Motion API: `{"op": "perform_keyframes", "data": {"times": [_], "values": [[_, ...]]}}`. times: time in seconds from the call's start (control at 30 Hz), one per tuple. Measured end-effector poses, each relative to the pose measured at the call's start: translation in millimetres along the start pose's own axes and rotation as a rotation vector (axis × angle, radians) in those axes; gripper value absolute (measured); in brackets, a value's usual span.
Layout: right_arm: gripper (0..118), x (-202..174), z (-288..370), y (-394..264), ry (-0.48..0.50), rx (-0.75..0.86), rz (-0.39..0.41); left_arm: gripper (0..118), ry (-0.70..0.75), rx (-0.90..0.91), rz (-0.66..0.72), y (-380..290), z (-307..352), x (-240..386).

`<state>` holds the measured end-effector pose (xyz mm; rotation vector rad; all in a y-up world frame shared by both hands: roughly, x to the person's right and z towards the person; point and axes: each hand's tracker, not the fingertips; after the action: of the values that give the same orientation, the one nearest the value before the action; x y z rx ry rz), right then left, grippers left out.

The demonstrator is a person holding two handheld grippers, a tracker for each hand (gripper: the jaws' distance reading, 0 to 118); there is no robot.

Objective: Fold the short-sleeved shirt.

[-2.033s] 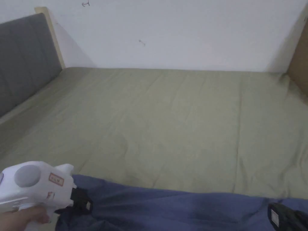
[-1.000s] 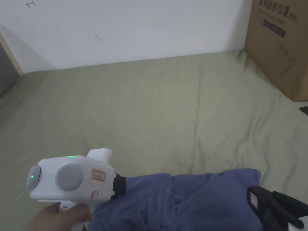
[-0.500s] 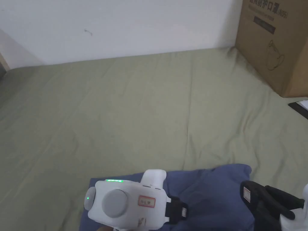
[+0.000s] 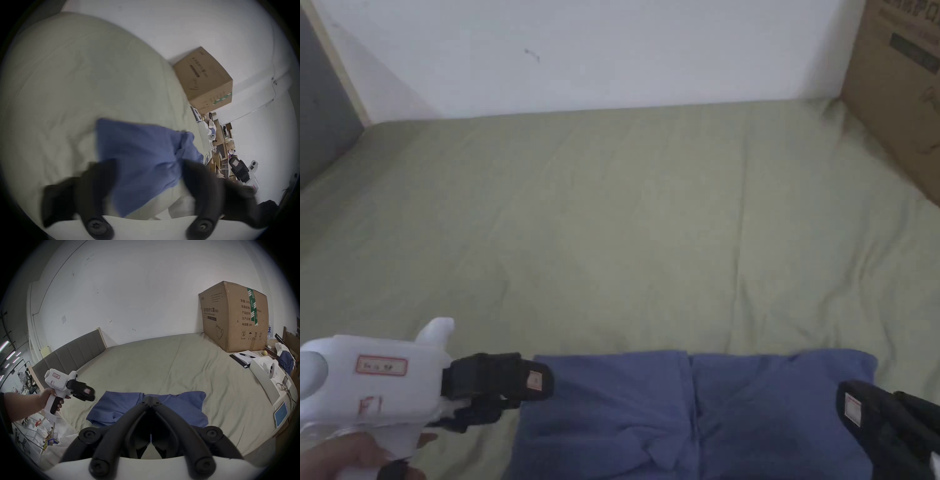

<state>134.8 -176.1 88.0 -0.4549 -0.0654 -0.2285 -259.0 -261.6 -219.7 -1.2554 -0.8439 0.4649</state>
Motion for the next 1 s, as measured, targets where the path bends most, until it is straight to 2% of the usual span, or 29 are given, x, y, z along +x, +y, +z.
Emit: {"op": "perform_keyframes", "data": {"times": [0.03, 0.13, 0.23, 0.3, 0.37, 0.47, 0.5, 0.53, 0.57, 0.63, 0.67, 0.7, 0.77, 0.9, 1.0], "values": [[0, -4, -3, 0, 0.004, -0.009, 0.007, 118, -0.024, -0.04, 0.013, -2, 0, -10], [0, -17, -11, -3, 0.016, -0.035, 0.019, 117, -0.173, -0.064, 0.123, -13, -11, -33], [0, -29, -17, -4, 0.042, -0.065, 0.02, 117, -0.36, -0.123, 0.293, -15, -53, -62], [0, -36, -20, -3, 0.045, -0.079, 0.033, 117, -0.477, -0.13, 0.318, -17, -79, -63], [0, -41, -24, -1, 0.048, -0.101, 0.042, 118, -0.567, -0.113, 0.286, -8, -94, -58], [0, -45, -30, 3, 0.064, -0.127, 0.036, 114, -0.508, -0.128, 0.233, -1, -111, -51], [0, -47, -32, 4, 0.063, -0.129, 0.038, 97, -0.47, -0.121, 0.202, 1, -109, -51], [0, -48, -33, 4, 0.061, -0.13, 0.044, 61, -0.426, -0.102, 0.187, 2, -106, -52], [0, -48, -34, 4, 0.061, -0.128, 0.049, 13, -0.325, -0.08, 0.176, 3, -105, -56], [0, -48, -36, 3, 0.064, -0.126, 0.048, 10, -0.044, -0.066, 0.132, -7, -110, -54], [0, -48, -38, 3, 0.067, -0.131, 0.039, 10, -0.261, -0.064, 0.253, -7, -109, -57], [0, -47, -38, 2, 0.071, -0.135, 0.028, 10, -0.223, -0.048, 0.2, -9, -104, -47], [0, -44, -36, 2, 0.08, -0.139, 0.002, 10, -0.049, -0.061, 0.006, -6, -94, -13], [0, -34, -29, 4, 0.086, -0.142, -0.016, 10, 0.149, -0.067, -0.105, 4, -52, 20], [0, -26, -19, 3, 0.073, -0.114, -0.016, 10, 0.463, -0.048, -0.19, 10, -10, 36]]}}
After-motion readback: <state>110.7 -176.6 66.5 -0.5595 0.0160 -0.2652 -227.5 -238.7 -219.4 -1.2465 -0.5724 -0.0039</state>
